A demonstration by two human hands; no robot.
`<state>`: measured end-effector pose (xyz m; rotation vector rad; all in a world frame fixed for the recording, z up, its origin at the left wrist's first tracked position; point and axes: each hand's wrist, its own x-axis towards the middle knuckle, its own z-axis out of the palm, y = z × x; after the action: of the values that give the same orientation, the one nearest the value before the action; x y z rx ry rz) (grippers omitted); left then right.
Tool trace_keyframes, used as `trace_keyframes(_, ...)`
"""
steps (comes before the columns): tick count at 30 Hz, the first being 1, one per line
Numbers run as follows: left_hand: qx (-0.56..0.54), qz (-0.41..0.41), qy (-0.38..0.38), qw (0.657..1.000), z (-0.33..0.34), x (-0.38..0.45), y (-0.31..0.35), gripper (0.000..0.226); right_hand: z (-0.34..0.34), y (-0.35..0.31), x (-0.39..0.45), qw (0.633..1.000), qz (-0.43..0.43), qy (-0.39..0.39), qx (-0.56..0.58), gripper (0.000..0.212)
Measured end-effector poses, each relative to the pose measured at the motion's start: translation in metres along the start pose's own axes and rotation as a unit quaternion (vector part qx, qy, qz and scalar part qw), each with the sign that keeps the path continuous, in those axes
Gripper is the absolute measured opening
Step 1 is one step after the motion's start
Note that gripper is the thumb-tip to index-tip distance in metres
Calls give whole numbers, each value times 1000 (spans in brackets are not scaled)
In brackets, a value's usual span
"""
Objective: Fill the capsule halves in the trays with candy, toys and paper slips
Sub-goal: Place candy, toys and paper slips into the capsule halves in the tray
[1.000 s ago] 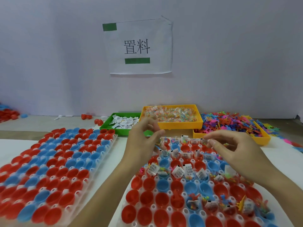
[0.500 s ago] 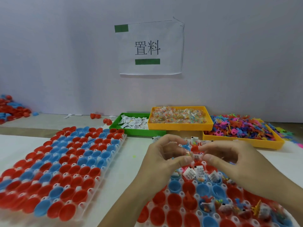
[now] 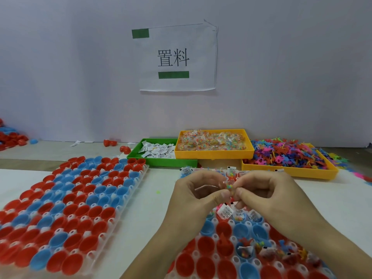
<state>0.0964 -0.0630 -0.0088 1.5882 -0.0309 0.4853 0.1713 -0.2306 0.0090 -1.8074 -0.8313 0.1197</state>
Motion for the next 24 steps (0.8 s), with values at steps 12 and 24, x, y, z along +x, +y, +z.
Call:
trace_keyframes(12,-3,25,25,999,2,0,-2,17,2,3,1,999,-1,7,43,9)
trace_keyframes(24,-24,-24,-11,999,0,0,-2,10,4,-1,-1,997,8,17,80,16)
